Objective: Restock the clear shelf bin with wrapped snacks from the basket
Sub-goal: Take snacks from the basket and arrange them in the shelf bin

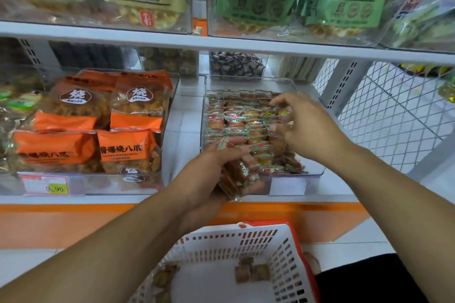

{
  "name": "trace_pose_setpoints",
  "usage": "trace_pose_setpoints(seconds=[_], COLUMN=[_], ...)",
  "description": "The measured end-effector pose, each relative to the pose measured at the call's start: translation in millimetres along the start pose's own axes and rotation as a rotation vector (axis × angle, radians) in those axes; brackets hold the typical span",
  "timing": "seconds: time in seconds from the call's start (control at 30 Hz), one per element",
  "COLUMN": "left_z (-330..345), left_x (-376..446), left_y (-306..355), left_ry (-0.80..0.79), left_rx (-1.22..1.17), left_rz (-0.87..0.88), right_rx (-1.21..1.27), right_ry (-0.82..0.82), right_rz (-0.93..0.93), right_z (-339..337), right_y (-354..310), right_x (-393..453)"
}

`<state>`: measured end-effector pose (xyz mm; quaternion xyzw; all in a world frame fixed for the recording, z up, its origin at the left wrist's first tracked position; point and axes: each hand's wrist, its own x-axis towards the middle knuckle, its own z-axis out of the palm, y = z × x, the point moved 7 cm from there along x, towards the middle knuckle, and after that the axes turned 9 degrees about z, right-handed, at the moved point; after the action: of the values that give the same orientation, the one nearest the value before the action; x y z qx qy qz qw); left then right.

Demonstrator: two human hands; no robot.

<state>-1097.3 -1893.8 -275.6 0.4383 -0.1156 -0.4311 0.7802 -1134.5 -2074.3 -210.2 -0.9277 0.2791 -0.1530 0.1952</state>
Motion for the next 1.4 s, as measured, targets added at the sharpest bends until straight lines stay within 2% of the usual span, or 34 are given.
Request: trace_pose_setpoints(seconds=[0.07, 0.1, 0.17, 0.27, 0.47, 0.53, 0.67, 0.9, 1.13, 1.2, 1.3, 1.4], left_z=[-2.2, -2.6, -1.8, -2.5, -2.7, -0.6, -6.9, 1.0, -11.7, -13.7, -14.2, -16.6], left_x=[-0.5, -1.0, -1.1, -0.8, 1.6, 1.3, 4.6, 4.7, 9.1, 10.1, 9.7, 10.9], left_y=[1.3, 2.4, 2.8, 1.8, 0.1, -2.8, -2.0, -6.3, -0.7, 1.9, 3.7, 6.0], left_ry=[0.038, 0.046, 0.036, 0.038, -0.031, -0.065, 0.003, -0.093, 0.005, 0.026, 0.029, 0.049], left_rx=[-0.03, -0.049, -0.086, -0.149, -0.077, -0.089, -0.029, 0.049, 0.097, 0.139, 0.16, 0.146], left_rz=[-0.007, -0.01, -0.016, -0.018, 0.034, 0.007, 0.017, 0.024, 0.069, 0.117, 0.154, 0.173], right_rx=[0.308, 0.378, 0.277, 0.076, 0.219, 0.273, 0.385, 0.341, 0.403, 0.512, 0.913, 1.054], right_ry=[-0.216, -0.345, -0.44, -0.321, -0.23, -0.255, -0.306, -0.268, -0.327, -0.409, -0.596, -0.614], right_rz=[-0.054, -0.074, -0.139, -0.236, -0.159, -0.099, -0.088, -0.115, 0.007, 0.046, 0.186, 0.288], right_z=[-1.9, 3.2, 14.4, 27.1, 22.0, 20.7, 20.0, 25.3, 19.4, 21.1, 27.6, 31.8], right_y=[-28.8, -41.5, -58.9, -69.7, -56.7, -48.0, -41.9, -43.6, -27.1, -24.0, -25.1, -21.7], right_x=[-23.5, -38.3, -64.0, -80.0, -69.1, -63.1, -58.6, -63.1, -55.2, -55.8, -59.6, -60.3])
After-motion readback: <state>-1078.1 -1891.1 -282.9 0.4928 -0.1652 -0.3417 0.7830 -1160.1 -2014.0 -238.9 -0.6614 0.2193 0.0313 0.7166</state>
